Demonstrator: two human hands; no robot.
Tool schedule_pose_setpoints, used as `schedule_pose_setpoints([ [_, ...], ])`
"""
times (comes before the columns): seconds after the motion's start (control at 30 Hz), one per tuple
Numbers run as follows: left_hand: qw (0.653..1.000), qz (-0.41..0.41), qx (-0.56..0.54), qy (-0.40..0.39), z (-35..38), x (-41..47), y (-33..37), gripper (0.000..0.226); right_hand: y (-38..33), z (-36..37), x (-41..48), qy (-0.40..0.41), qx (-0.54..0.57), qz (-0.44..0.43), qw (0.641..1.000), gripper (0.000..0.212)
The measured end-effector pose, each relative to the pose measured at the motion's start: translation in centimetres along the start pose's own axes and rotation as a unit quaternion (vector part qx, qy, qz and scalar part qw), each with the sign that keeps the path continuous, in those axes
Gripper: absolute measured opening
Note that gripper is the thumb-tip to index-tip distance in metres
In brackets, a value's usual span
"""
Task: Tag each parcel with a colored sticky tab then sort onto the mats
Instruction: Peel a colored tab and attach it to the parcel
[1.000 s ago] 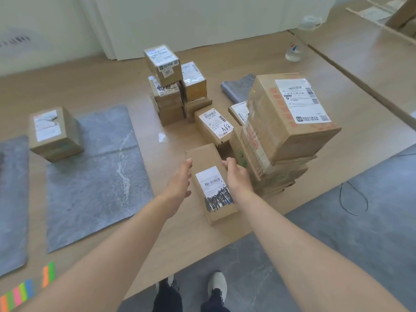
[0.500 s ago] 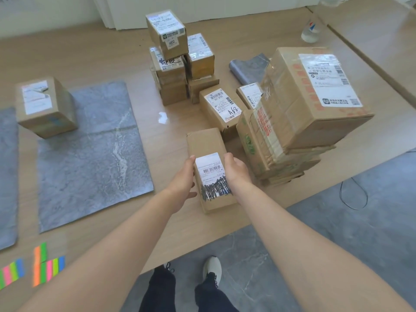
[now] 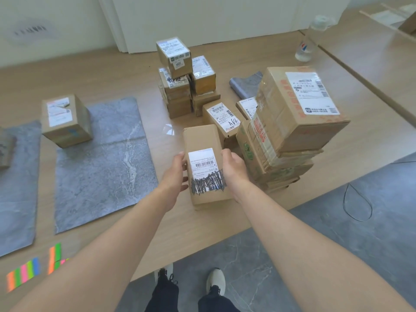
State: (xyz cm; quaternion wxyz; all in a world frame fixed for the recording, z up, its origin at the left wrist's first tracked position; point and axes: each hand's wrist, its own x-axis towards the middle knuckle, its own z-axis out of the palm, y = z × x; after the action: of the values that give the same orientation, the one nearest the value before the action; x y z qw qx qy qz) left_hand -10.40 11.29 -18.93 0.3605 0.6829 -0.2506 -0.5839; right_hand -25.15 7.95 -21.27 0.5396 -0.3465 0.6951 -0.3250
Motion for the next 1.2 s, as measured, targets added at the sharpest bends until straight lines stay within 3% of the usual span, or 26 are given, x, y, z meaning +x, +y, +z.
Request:
schedule_pose_setpoints([
  [0.2, 0.999, 0.046, -0.010, 0.015, -1.9, -3.9, 3.5, 0.046, -4.0, 0.1, -3.1, -0.030, 0.026, -0.029, 0.999, 0.048],
  [0.3, 0.997, 0.072, -0.035, 0.012, -2.8, -5.9, 5.5, 0.047, -6.3, -0.2, -5.0, -0.045, 0.032, -0.067, 0.996, 0.037],
  [0.53, 0.985, 0.156, -0.067, 0.022, -4.8, -11.0, 11.3, 0.050, -13.9, -1.2, -10.1, -0.057, 0.034, -0.144, 0.987, 0.034],
  [0.8, 0.961, 0.266, -0.075, 0.012, -6.4, -17.6, 17.6, 0.051, -21.4, -2.4, -15.9, -0.085, 0.049, -0.203, 0.974, 0.056],
  [0.97, 0.950, 0.303, -0.081, 0.017, -7.8, -20.7, 20.1, 0.054, -24.4, -2.6, -19.3, -0.098, 0.072, -0.236, 0.964, 0.045],
  [1.1, 0.942, 0.320, -0.095, 0.020, -9.4, -22.7, 21.2, 0.059, -25.7, -1.8, -21.4, -0.114, 0.077, -0.249, 0.959, 0.057],
  [1.2, 0.939, 0.330, -0.096, 0.019, -11.1, -23.6, 21.5, 0.061, -26.4, -0.8, -22.7, -0.114, 0.099, -0.252, 0.956, 0.084],
])
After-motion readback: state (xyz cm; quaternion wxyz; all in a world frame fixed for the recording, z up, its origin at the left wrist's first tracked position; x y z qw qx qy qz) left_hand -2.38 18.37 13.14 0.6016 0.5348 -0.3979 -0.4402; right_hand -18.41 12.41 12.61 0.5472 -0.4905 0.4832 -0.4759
